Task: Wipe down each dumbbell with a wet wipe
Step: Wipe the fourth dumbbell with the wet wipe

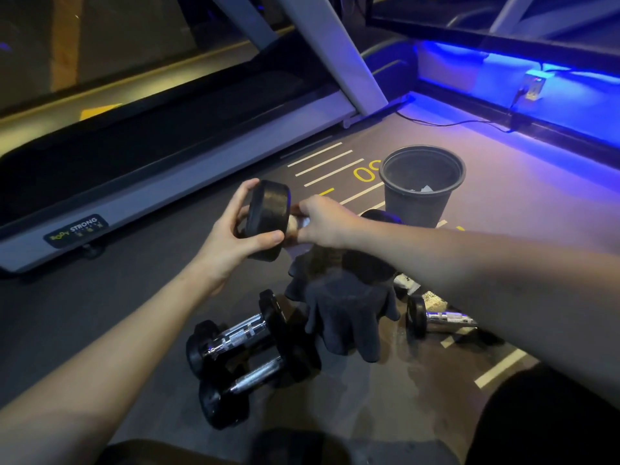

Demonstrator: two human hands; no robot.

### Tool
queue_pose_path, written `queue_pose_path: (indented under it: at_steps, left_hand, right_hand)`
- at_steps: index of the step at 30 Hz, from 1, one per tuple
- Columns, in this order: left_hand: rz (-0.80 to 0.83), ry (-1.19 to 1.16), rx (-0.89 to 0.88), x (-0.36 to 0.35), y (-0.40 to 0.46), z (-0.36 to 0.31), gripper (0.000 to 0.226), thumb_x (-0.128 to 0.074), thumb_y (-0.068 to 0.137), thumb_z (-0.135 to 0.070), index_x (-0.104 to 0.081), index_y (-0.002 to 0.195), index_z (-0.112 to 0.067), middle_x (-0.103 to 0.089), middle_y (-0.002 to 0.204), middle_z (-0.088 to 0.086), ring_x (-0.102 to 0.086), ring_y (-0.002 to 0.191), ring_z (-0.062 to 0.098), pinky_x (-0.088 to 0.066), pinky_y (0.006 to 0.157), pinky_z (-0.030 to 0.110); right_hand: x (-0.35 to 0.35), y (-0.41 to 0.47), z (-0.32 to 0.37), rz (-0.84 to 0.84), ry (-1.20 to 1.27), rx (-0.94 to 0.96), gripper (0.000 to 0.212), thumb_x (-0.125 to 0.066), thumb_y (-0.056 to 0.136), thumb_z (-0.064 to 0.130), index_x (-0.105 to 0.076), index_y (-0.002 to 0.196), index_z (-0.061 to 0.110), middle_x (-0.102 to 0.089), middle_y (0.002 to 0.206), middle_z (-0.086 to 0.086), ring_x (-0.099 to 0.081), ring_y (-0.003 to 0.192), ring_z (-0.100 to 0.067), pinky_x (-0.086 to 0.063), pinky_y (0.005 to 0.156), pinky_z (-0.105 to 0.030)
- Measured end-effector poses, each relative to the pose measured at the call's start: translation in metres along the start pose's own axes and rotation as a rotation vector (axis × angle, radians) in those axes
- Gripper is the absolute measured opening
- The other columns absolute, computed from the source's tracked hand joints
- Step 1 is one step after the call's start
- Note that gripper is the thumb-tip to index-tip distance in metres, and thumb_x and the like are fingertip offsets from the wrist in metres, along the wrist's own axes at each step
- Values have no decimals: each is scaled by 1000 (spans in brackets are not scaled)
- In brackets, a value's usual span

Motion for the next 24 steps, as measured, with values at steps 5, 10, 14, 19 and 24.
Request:
queue_pose_path:
  at_steps: [5,10,14,19,24]
  left_hand:
    - [25,15,-15,-1,0,-3,95,-86,59,-32,-43,143,-47,-65,125,5,-64,110,13,-53,87,29]
    - [17,20,-14,-1,1,-3,91,-86,59,-32,-45,139,-51,-67,120,-4,-64,108,11,-52,88,32]
    - [21,29,-15,-2,0,-4,91,-86,59,-31,-45,138,-51,-67,121,-4,-64,111,13,-52,91,34]
    - [26,45,-21,-2,0,-6,94,-86,58,-33,-44,140,-50,-65,125,1,-64,113,14,-51,95,37]
    - [28,52,-16,-1,0,-7,95,-86,59,-34,-42,143,-47,-64,126,3,-64,112,14,-52,92,35]
  right_hand:
    - [-4,12,-5,41,11,46,28,-79,73,38,-64,82,17,-64,77,-1,-58,69,-16,-48,66,-31]
    - [-7,15,-7,58,46,56,33,-79,73,41,-64,94,20,-66,84,3,-62,81,-15,-54,79,-36]
    - [-4,10,-3,80,92,64,27,-80,76,30,-61,94,22,-63,83,7,-60,81,-12,-49,74,-27]
    - [-5,7,-5,54,168,19,32,-82,74,22,-64,99,12,-70,91,-6,-65,85,-19,-52,80,-32]
    - [-11,10,-9,19,257,-26,50,-87,65,22,-60,105,8,-70,95,-10,-69,86,-26,-57,81,-45]
Point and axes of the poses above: each hand's wrist, its own y-axis towards the middle knuckle, its own x-axis out of the back of the hand, z = x × y, the point moved 5 cm from there along y, towards the middle knuckle
